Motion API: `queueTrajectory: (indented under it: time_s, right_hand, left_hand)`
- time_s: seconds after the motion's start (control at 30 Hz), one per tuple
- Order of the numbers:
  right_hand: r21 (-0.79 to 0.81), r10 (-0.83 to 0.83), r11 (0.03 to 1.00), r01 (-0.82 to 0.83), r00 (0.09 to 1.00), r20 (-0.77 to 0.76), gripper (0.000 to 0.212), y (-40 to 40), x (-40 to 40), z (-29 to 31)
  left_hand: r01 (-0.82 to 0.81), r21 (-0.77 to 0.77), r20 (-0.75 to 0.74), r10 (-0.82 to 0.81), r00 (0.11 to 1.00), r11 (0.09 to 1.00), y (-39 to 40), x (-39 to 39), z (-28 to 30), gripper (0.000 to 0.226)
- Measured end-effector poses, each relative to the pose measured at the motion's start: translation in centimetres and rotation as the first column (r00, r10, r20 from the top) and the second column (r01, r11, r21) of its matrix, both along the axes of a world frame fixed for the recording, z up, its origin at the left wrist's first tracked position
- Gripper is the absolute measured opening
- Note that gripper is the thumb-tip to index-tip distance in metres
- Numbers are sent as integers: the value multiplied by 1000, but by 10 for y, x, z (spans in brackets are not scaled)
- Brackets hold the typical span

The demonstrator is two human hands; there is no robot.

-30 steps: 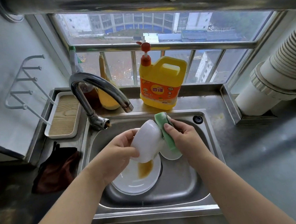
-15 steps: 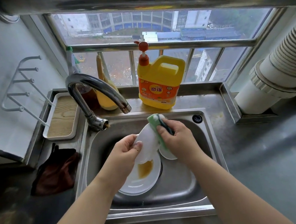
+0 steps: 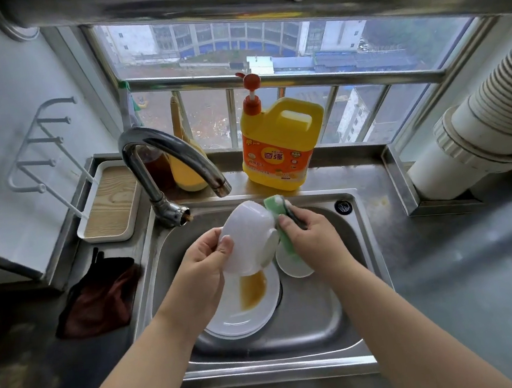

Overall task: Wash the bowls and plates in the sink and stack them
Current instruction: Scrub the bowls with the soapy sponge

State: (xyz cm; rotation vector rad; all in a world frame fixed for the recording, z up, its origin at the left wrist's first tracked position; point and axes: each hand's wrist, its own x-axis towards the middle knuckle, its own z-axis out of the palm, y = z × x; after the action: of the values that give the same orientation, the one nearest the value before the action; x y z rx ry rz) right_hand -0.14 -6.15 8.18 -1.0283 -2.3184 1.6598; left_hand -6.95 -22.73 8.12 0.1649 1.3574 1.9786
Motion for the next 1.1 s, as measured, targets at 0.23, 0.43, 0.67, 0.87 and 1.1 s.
queueTrajectory:
  time_s: [0.23, 0.43, 0.67, 0.87, 1.1]
  right_hand:
    - [241, 99, 968, -67, 988, -119, 45, -25, 3, 10]
    - [381, 257, 909, -170, 948, -190, 49, -47, 23, -1]
    - [251, 93, 966, -63, 990, -109, 51, -18, 32, -17]
    - [319, 153, 944, -81, 966, -209, 49, -30, 13, 5]
    - [614, 395, 759, -215, 902, -173, 40, -40, 34, -15]
  left_hand:
    - [-4, -59, 64, 8, 998, 998, 4, -4, -9, 17]
    - [-125, -130, 202, 150, 968, 984, 8, -9, -7, 25]
    - [-158, -149, 280, 195, 940, 976, 6, -6, -5, 27]
    - [-169, -130, 259, 198, 945, 977, 8, -11, -2, 25]
    - [-222, -153, 324, 261, 909, 963, 3, -15, 2, 25]
